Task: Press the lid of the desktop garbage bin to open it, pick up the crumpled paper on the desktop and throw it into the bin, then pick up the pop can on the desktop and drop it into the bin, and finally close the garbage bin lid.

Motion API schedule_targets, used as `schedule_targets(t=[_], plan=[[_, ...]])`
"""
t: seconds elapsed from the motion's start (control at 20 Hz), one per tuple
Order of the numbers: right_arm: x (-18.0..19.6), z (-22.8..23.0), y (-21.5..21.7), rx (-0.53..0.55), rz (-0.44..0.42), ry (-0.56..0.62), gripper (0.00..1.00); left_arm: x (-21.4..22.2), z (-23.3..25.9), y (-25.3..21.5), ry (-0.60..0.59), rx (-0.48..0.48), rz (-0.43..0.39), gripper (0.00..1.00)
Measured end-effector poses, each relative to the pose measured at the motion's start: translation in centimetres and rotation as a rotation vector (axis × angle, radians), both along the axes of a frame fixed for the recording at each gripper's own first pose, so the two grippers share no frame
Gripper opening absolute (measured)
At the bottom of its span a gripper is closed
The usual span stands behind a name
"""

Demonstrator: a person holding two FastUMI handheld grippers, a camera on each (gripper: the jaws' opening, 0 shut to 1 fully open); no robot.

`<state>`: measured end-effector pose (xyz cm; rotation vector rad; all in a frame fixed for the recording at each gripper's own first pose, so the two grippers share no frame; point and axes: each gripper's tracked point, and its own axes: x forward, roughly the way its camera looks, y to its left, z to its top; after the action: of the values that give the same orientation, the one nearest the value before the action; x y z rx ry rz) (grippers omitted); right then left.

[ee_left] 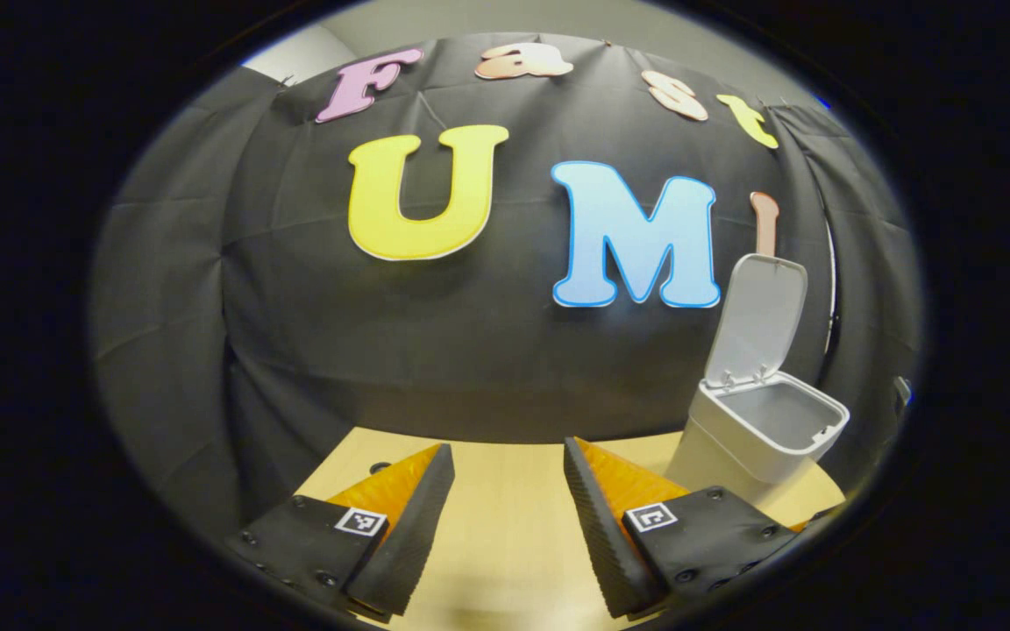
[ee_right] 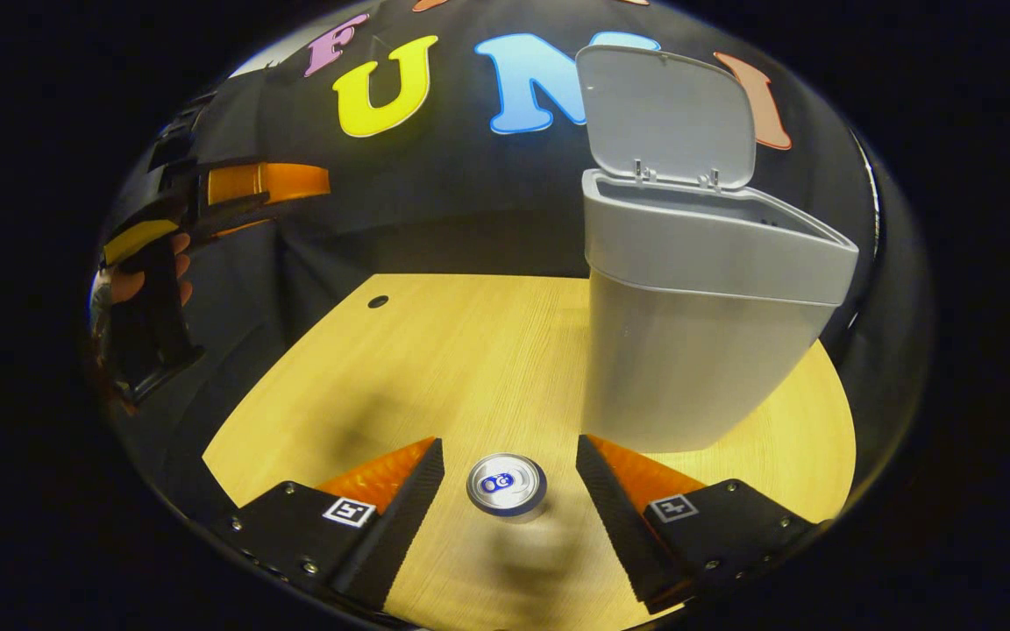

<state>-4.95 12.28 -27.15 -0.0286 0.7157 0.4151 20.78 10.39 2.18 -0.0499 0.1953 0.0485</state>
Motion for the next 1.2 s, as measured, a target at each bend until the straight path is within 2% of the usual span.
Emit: schedule_targets(t=[0.15,0.75,0.8,0.85,0.9,0.95,1.05,1.2], plan=[[0.1,-1.4,0.4,-0.023,0.015,0.027,0.98,-0.2,-0.2,0.8,0.003,0.0,0.016,0.85],[-0.1,-6.9,1.3,-0.134,0.071,0.131,0.98,-0.9,-1.1,3.1,0.025,-0.011,0.055,0.83],[-0.1,-7.3,1.3,-0.14,0.07,0.135,0.93,-1.0,-1.1,3.3,0.027,-0.013,0.059,0.83],[0.0,-7.5,1.2,-0.146,0.067,0.135,0.98,-1.1,-1.2,3.5,0.028,-0.014,0.061,0.83],[0.2,-7.6,1.0,-0.157,0.061,0.136,0.98,-1.1,-1.3,3.7,0.029,-0.014,0.063,0.83],[0.3,-7.8,0.8,-0.164,0.06,0.139,0.97,-1.2,-1.3,3.8,0.031,-0.013,0.064,0.83],[0.3,-7.9,0.8,-0.177,0.049,0.133,0.86,-1.3,-1.3,4.0,0.033,-0.012,0.066,0.83],[0.4,-7.6,0.5,-0.188,0.045,0.123,0.85,-1.3,-1.5,4.1,0.037,-0.018,0.067,0.83]])
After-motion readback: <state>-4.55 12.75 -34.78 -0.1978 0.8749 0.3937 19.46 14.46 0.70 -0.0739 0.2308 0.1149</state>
